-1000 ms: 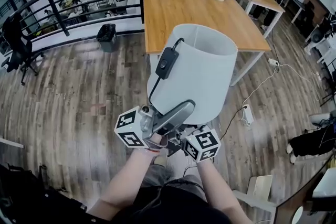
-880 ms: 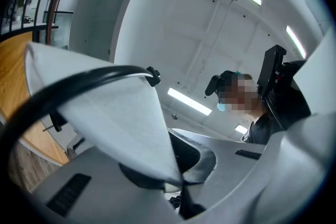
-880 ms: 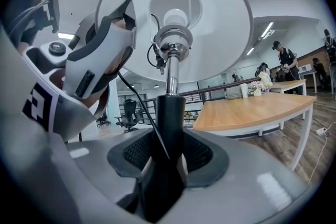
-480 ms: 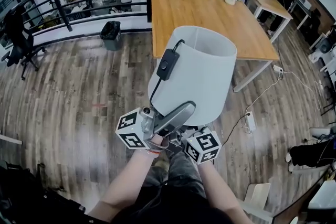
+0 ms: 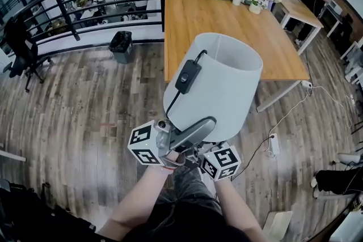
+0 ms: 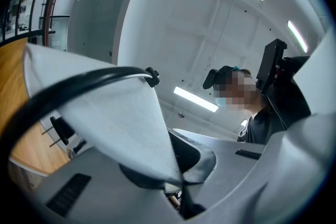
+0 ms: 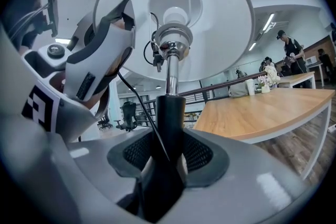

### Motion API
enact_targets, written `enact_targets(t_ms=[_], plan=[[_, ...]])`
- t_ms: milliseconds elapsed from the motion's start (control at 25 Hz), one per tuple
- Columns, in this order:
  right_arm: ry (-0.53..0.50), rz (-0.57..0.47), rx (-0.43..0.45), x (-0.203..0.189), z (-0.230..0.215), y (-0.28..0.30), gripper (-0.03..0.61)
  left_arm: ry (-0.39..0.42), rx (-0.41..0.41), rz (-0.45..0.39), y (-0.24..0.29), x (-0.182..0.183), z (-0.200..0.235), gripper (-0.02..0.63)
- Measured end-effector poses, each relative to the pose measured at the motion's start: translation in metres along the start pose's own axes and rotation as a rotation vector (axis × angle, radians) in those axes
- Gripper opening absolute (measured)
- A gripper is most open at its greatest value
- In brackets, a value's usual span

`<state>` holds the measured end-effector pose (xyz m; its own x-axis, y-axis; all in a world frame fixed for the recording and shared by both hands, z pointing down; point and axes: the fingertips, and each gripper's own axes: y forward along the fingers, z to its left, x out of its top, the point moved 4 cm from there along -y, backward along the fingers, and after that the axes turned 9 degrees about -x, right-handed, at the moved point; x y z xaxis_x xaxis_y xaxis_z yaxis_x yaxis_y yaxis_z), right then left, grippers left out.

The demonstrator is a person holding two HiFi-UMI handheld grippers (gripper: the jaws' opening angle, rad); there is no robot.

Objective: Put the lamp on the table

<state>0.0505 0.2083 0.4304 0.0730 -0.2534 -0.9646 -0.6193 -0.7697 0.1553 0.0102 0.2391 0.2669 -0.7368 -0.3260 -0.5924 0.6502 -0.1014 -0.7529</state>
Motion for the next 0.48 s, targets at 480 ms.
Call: enact_targets(t_ms=[480], plan=[[0.018,0.006,-0.001,0.03,-0.084,0.07,0.172,-0.022,0.008,0.011,0.029,0.017,0.11,0.003]])
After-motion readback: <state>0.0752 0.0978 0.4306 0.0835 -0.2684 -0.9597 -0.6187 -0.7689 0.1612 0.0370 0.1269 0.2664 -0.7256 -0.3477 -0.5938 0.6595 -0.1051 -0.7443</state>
